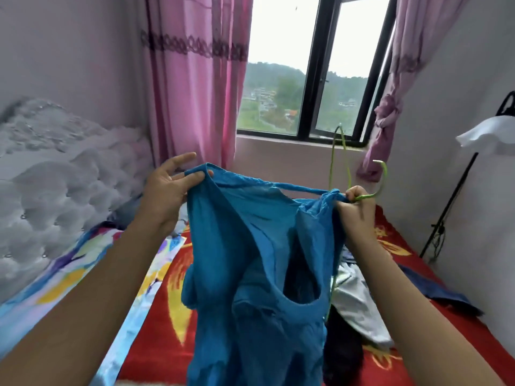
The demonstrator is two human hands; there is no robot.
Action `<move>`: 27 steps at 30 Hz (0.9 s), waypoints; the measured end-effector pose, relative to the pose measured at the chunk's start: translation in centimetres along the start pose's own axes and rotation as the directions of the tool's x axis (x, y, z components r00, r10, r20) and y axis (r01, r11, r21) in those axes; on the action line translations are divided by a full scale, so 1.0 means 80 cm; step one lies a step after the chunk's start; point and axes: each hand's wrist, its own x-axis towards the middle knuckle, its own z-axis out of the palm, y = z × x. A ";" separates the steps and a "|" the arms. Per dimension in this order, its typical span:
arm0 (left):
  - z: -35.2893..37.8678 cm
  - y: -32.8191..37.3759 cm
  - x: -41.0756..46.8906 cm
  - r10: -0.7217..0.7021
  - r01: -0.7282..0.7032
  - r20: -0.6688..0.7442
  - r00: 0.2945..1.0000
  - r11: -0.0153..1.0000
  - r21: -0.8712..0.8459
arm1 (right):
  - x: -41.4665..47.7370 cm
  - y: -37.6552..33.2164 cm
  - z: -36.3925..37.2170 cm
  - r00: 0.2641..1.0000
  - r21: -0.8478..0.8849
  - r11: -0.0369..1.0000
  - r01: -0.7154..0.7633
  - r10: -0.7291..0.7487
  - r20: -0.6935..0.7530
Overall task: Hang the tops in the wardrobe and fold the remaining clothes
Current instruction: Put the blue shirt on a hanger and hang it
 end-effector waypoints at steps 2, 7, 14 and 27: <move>0.011 -0.012 0.043 -0.031 0.031 -0.001 1.000 0.996 0.087 | 0.054 0.022 0.017 0.999 -0.026 1.000 0.005 -0.004 0.040; 0.020 -0.074 0.127 -0.071 0.116 -0.145 0.987 0.937 0.329 | 0.148 0.097 0.066 0.968 -0.208 0.976 -0.060 0.108 0.227; 0.021 -0.227 0.147 -0.312 0.390 -0.260 0.914 0.851 0.351 | 0.164 0.194 0.075 0.826 -0.361 0.901 -0.240 0.385 0.412; 0.001 -0.333 0.098 -0.409 0.491 -0.302 0.861 0.825 0.279 | 0.140 0.228 0.022 0.589 -0.653 0.743 0.151 0.462 0.663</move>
